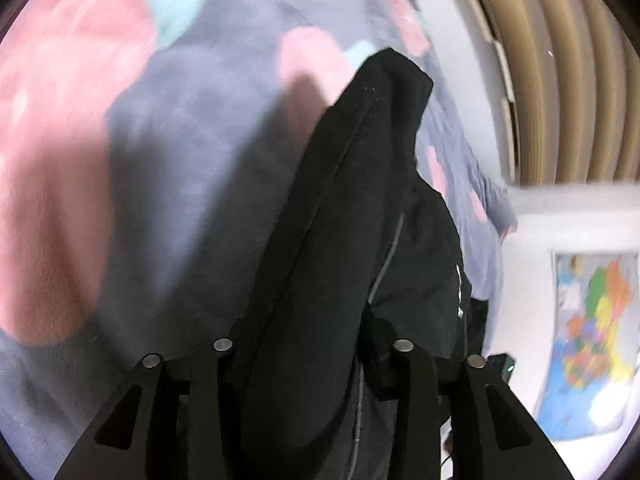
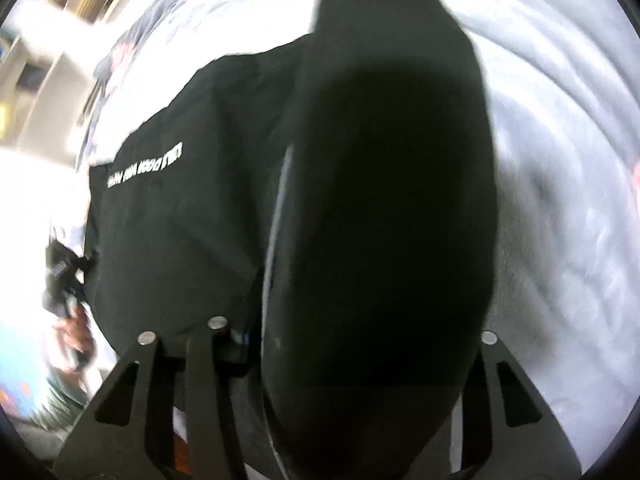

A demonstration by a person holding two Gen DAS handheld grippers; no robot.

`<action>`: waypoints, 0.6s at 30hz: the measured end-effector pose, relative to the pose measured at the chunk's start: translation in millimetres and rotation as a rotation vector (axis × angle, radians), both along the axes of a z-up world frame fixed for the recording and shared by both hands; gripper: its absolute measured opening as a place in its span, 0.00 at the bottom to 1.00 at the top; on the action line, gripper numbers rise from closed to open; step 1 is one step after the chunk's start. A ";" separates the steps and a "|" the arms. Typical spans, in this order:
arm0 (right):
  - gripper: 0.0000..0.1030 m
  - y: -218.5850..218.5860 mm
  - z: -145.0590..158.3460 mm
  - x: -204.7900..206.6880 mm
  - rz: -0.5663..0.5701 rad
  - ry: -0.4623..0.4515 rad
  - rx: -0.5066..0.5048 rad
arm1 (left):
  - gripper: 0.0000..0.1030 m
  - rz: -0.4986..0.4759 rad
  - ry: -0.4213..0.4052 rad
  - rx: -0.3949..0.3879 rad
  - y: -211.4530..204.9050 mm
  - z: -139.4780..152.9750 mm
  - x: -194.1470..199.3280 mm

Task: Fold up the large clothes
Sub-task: 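Lower the bundle flat onto the bed and open both tools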

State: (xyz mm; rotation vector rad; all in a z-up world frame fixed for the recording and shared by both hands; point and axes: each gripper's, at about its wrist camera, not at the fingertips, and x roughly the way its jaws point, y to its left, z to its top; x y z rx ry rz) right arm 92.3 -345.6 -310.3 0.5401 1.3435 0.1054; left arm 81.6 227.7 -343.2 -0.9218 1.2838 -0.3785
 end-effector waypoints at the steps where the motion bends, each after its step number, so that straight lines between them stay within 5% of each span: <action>1: 0.55 -2.0 -1.3 3.0 -0.010 0.020 -0.020 | 0.43 -0.002 0.006 0.002 0.5 0.1 0.2; 4: 0.72 -19.0 -2.3 -1.5 -0.034 0.082 -0.093 | 0.43 -0.028 0.001 0.090 4.4 19.8 -0.4; 10: 0.73 -43.4 40.7 -20.4 -0.072 0.041 -0.207 | 0.44 -0.034 -0.044 0.328 23.8 83.2 -15.4; 12: 0.74 -40.4 57.1 -19.7 -0.069 -0.002 -0.228 | 0.45 -0.069 -0.115 0.421 6.9 112.5 -21.1; 14: 0.75 -28.9 64.8 -19.2 -0.048 -0.040 -0.224 | 0.46 -0.105 -0.163 0.428 -16.5 130.4 -20.7; 18: 0.76 20.5 38.3 -5.2 0.059 -0.019 -0.306 | 0.53 -0.233 -0.192 0.490 -71.2 119.6 -25.0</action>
